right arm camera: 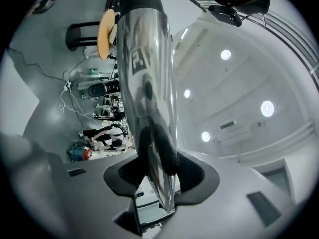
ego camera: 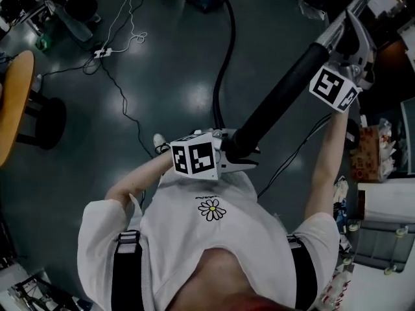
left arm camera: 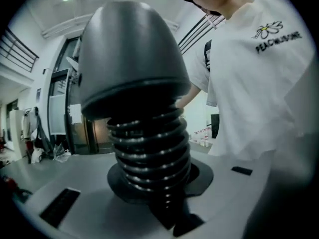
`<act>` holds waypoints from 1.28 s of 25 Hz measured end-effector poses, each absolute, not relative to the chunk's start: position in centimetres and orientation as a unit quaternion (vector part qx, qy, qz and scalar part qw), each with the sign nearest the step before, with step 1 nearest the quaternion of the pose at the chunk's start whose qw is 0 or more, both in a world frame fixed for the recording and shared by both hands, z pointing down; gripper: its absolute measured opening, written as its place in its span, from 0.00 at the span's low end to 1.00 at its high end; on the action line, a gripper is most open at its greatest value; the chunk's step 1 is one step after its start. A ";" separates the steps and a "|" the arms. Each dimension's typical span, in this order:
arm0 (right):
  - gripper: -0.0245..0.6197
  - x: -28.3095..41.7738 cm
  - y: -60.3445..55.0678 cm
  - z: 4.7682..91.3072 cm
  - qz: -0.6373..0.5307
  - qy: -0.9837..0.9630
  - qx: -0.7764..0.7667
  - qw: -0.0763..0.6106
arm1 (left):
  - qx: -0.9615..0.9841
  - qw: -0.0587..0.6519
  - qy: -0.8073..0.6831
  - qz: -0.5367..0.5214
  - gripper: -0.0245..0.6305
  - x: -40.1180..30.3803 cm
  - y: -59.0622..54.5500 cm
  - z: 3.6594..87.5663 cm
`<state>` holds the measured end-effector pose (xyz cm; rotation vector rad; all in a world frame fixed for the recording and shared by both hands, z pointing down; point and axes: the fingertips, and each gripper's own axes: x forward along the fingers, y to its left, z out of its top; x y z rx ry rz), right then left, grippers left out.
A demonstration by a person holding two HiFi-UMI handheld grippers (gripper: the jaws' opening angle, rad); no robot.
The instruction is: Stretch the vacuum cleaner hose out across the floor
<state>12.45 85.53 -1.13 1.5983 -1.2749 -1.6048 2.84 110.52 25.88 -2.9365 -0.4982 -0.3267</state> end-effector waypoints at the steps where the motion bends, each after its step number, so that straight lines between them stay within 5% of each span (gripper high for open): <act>1: 0.32 11.7 86.0 -2.2 -0.606 -0.466 0.586 0.268 | -0.974 0.078 -0.186 -0.098 0.19 3.3 111.3 25.8; 8: 0.32 9.9 88.9 -4.8 -0.629 -0.457 0.561 0.284 | -0.920 0.134 -0.369 -0.019 0.19 7.4 118.6 22.8; 17: 0.32 11.4 92.8 -3.7 -0.611 -0.466 0.549 0.329 | -0.773 0.120 -0.621 -0.042 0.18 8.0 129.1 23.6; 32: 0.31 11.0 94.0 -1.8 -0.633 -0.470 0.454 0.415 | -0.816 0.103 -0.566 -0.061 0.18 4.5 123.2 27.6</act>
